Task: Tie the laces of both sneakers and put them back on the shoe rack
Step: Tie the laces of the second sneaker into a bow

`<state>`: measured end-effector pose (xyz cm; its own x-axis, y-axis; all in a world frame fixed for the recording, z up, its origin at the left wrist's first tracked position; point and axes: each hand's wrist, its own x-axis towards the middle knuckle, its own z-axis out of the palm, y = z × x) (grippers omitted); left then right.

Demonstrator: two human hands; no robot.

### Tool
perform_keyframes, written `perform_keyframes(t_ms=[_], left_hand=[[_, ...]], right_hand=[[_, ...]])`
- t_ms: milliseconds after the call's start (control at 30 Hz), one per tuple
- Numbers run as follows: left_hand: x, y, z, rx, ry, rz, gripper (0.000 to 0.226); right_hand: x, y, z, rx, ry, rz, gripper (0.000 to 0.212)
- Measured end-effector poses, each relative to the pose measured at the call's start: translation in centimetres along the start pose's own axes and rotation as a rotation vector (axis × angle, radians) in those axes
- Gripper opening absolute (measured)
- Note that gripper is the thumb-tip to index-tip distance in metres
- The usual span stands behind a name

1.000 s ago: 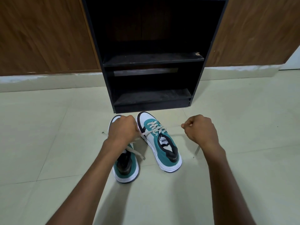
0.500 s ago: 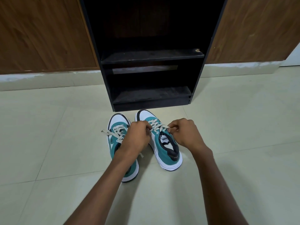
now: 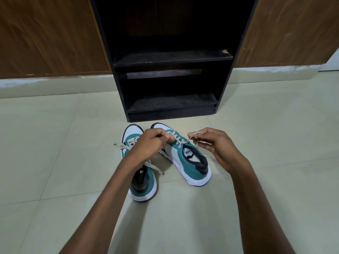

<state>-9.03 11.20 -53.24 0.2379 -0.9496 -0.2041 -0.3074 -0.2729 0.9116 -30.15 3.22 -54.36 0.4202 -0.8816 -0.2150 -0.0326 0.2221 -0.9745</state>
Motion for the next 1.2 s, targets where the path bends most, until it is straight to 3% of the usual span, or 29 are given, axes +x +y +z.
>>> perform_keyframes(t_ms=[100,200,367,500,600,733,1067,1200], left_hand=[[-0.1,-0.1,0.5,-0.139,-0.062,0.013,0.036],[-0.6,0.7,2.1,-0.323,0.065,0.006,0.042],[-0.8,0.8,5.5,-1.058,0.267,-0.053,0.048],[-1.0,1.3,6.1,-1.353,0.352,-0.019,0.048],[-0.8,0.8,6.0,-1.341,0.400,-0.024,0.040],[-0.6,-0.1,6.0,-1.215,0.413,0.001,0.046],[-1.7,-1.0,6.4,-1.128,0.391,-0.079,0.044],[-2.5,-1.4,6.4,-1.083,0.392,-0.102,0.046]], right_hand=[[-0.1,-0.2,0.7,0.230,-0.095,-0.025,0.026],[0.3,0.6,1.7,0.470,-0.075,-0.038,0.035],[1.3,1.5,2.9,0.677,-0.157,-0.022,0.036],[2.2,1.4,3.7,0.750,-0.169,-0.045,0.042],[3.2,2.2,4.2,0.825,-0.143,-0.037,0.034],[4.7,2.9,4.8,0.855,-0.078,-0.012,0.032],[6.3,2.7,5.1,0.737,0.227,0.069,0.034],[6.3,2.8,4.9,0.706,0.277,0.088,0.033]])
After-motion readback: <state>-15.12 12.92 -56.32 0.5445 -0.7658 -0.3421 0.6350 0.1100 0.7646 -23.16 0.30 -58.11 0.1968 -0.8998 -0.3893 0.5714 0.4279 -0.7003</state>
